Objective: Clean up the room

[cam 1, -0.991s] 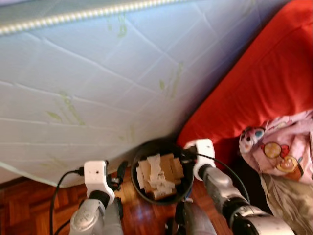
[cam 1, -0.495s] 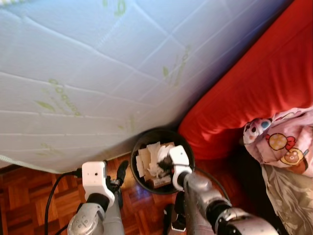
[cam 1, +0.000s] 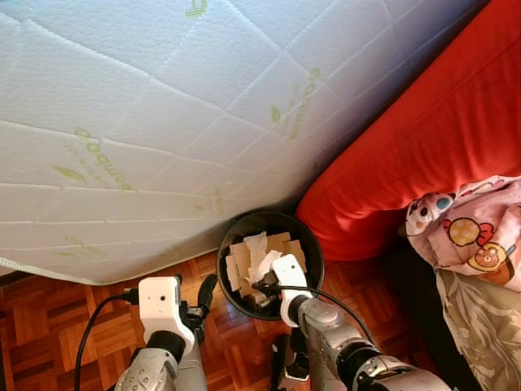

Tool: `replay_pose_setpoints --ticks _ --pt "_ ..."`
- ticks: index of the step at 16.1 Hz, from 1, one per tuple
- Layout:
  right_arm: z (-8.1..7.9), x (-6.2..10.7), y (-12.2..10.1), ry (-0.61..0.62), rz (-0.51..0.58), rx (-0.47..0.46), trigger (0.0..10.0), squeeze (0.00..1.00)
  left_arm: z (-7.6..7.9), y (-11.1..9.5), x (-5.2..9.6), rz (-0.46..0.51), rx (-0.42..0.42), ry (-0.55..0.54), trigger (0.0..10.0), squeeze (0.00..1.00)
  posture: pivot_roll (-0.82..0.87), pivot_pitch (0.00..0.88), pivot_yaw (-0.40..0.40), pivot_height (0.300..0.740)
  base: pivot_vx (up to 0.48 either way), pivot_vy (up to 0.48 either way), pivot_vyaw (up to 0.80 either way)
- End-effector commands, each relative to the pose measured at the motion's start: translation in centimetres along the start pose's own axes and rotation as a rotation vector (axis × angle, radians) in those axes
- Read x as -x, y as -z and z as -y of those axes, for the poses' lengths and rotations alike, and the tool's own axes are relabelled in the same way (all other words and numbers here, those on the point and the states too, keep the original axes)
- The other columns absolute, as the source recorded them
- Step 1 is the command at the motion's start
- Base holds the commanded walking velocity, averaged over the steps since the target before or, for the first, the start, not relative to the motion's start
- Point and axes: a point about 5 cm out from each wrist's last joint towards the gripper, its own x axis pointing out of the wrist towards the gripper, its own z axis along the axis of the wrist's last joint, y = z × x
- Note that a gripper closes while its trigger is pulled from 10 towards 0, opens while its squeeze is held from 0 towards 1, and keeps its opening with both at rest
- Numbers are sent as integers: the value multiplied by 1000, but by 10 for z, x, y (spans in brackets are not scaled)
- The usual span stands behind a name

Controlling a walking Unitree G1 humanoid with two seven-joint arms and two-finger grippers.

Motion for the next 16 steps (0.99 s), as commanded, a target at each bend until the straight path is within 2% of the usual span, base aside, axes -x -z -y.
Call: replay_pose_setpoints --ticks 1,2,5,11,16 --pt "-3 2 15 -9 -48 -28 10000 0 1 5 5 -30 -6 -4 10000 0 267 488 -151 646 0 0 0" --pt "-4 2 15 -23 -44 -37 10000 1000 1 6 6 -33 -6 -6 10000 0 271 490 -150 646 0 0 0" --pt "-6 2 16 -34 -48 -34 10000 1000 2 5 8 -45 -8 -12 10000 0 270 490 -150 646 0 0 0" --pt "-8 3 21 -88 -88 51 10000 1000 4 6 8 -57 -5 -13 10000 0 266 500 -155 646 0 0 0" --pt "-8 3 20 -83 -89 64 10000 1000 3 5 9 -60 -8 -15 10000 0 269 505 -153 646 0 0 0"
